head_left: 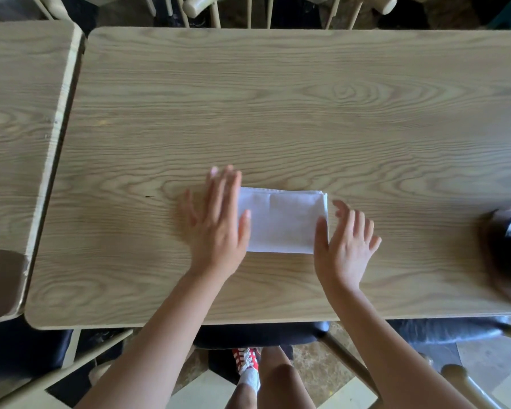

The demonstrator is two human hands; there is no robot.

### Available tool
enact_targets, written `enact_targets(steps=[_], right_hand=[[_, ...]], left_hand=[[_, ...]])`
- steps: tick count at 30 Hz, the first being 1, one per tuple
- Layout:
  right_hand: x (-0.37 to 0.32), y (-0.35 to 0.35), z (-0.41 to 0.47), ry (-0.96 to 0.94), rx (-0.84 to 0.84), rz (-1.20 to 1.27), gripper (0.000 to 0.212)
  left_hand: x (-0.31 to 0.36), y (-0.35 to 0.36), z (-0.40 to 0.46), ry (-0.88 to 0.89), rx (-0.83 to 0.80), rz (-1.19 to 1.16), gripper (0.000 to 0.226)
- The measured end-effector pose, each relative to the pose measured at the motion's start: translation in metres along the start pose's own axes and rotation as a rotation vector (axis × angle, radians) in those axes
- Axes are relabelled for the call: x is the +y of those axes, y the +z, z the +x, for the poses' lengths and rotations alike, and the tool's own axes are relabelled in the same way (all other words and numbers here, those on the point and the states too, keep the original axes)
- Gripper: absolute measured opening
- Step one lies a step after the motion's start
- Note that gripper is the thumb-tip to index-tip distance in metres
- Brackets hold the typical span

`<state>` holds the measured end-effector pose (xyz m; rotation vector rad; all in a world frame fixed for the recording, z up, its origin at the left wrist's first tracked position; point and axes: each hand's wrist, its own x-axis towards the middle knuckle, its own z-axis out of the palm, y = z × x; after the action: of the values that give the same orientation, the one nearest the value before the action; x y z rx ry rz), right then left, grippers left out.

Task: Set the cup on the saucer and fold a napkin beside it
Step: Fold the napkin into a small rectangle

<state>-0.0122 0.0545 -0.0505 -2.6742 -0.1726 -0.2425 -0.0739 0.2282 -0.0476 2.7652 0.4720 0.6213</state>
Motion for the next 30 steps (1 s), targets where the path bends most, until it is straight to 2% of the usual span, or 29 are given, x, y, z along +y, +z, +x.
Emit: enact_targets(steps=[3, 6, 8, 15, 20, 23, 26, 30], right_hand=[[-0.018, 0.004, 0.005, -0.248, -0.135, -0.092, 0.051], [-0.03, 0.016, 0.01, -0.427, -0.372, -0.138, 0.056], [-0.029, 0.023, 0.01, -0.457, -0.459, -0.135, 0.055], [-0.006, 0.022, 0.022, -0.58, -0.491, -0.235, 0.063], [0.017, 0.013, 0.033, -0.588, -0.541, -0.296, 0.069], [0.016, 0.012, 0.03, -0.574, -0.555, -0.291, 0.069], [0.018, 0.006, 0.01, -0.505, -0.524, -0.282, 0.069], [0.02, -0.004, -0.04, -0.417, -0.467, -0.277, 0.066]], left_hand=[[0.007, 0.013, 0.003, 0.224, -0.238, 0.097, 0.057], [0.005, 0.022, 0.004, 0.259, -0.393, 0.214, 0.057], [0.002, 0.026, 0.005, 0.261, -0.427, 0.268, 0.057], [-0.005, 0.024, 0.011, 0.289, -0.508, 0.224, 0.064], [-0.03, 0.013, 0.009, 0.206, -0.504, 0.202, 0.07], [-0.036, 0.011, 0.011, 0.222, -0.521, 0.182, 0.071], [-0.042, 0.009, 0.023, 0.341, -0.558, 0.168, 0.069], [-0.055, 0.011, 0.057, 0.68, -0.605, 0.208, 0.058]])
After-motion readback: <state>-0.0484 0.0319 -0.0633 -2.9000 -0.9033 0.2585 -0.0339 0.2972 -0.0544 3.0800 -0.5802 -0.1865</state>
